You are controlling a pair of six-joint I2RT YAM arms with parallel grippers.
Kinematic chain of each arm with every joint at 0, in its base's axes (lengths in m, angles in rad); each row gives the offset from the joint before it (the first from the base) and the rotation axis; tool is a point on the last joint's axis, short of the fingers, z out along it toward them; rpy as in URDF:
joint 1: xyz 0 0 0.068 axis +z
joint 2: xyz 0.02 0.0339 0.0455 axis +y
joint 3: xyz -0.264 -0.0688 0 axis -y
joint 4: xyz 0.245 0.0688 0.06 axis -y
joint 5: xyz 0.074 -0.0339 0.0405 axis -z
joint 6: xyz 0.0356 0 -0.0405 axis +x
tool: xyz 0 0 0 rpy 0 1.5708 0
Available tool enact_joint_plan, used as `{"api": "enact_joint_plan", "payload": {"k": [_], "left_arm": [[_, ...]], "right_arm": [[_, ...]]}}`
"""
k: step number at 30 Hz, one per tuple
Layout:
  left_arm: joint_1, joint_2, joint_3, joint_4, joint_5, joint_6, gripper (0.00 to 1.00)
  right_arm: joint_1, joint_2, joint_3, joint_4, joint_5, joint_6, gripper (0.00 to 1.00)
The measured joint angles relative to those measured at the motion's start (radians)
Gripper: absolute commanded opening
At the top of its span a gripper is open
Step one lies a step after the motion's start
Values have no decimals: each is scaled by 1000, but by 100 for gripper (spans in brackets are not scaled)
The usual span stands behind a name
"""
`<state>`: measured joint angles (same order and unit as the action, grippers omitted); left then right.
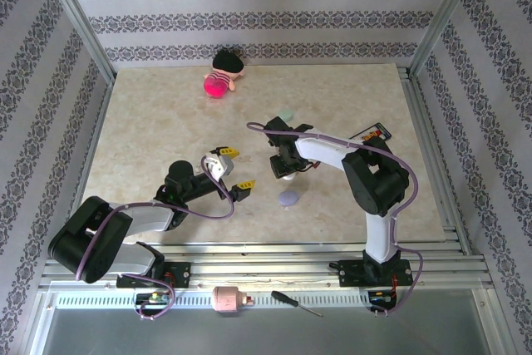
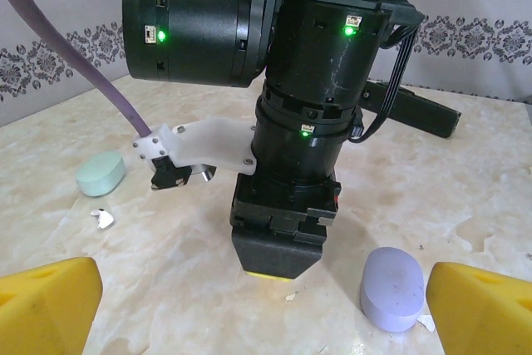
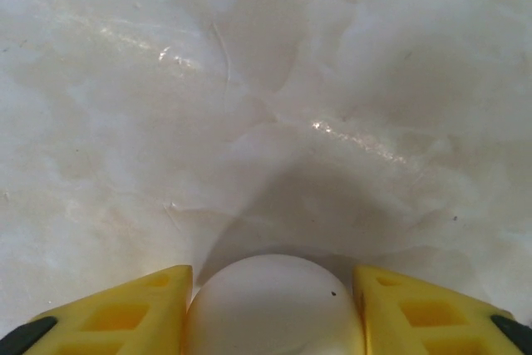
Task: Insert the wireless bluetooth earbuds into the charging case
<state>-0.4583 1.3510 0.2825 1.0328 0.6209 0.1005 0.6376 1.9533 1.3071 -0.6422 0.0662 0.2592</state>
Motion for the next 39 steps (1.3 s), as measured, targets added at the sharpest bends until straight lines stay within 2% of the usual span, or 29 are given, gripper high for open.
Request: {"api": "enact_joint_plan", "payload": {"k": [4,8,14,18,22,29,39], "left_arm": [[0,0,0,-1,-32,-4,100],[-5,2,2,-2,-101,-38,100],[-48,24,23,-8,-201,-118,100],[-92,62,71,-7,-259,-201,100],[-143,109,99,17,-305,-250,96],[-195,226,129,163,-353,-318,76],[-197,330,228,306,-356,-357,71]], "right_arm": [[0,-23,-4,0,0,11,42],[-1,-140,-61,57,-5,56,43],[-7,-401,-175,252,-36,140,42],[-7,-506,-237,407,-71,189,42],[-7,-551,-274,493,-109,227,41],[-6,-586,-328,587,-163,283,41],[-6,-601,-352,629,-207,314,41]]}}
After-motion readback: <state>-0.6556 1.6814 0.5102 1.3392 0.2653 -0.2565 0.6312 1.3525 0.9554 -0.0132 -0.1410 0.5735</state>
